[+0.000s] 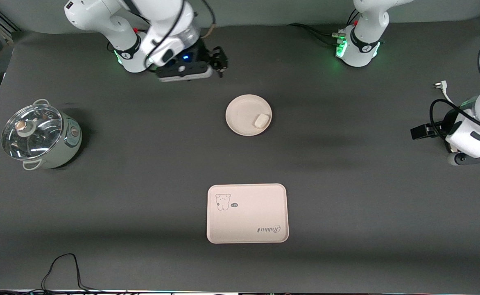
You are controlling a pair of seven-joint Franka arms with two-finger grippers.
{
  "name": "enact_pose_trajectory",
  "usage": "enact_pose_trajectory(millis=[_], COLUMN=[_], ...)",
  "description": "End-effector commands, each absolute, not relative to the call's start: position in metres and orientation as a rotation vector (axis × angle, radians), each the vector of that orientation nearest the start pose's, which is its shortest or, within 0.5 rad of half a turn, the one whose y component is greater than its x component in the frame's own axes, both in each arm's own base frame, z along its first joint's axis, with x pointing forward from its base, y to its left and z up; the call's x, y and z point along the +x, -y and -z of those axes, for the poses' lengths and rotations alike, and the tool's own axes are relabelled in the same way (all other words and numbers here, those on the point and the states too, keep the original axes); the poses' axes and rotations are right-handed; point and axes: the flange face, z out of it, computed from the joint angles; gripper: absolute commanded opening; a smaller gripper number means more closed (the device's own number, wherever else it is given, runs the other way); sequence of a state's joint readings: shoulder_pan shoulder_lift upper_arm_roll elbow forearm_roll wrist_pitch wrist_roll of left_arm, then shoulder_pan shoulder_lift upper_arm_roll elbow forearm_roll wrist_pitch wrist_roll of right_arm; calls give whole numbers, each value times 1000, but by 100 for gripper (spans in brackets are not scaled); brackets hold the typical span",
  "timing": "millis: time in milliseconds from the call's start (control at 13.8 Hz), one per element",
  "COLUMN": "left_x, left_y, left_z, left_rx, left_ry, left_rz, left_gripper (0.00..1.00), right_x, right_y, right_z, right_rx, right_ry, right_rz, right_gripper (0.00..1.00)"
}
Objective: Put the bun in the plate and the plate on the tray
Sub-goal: 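Withdraw the left gripper while the right gripper reaches the plate rim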
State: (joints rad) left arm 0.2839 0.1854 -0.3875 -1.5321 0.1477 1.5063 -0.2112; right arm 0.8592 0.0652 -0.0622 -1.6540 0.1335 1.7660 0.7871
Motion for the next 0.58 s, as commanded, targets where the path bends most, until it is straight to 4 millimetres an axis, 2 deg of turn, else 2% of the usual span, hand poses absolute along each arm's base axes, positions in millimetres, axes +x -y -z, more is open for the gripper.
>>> enact_pose_trajectory(millis=[0,145,290,508], left_x=[588,589,592,592], left_y=[35,29,23,5], left_z=[-539,-536,-539,-538], left_rx=[-3007,-2986,-2981,-3035], left_ry=[96,114,57,107], left_rz=[-304,-309,-283,-297], left_gripper=[100,100,100,100], right_x=[378,373,367,361], right_y=[-452,-443,-432,-417], right_z=[-543,-538,-533,-504], right_rx=[-3020,-3031,-3033,-3010], right_ry=[-23,-6,24,21], right_rz=[-95,-110,-107,-72], right_gripper=[100,100,100,100])
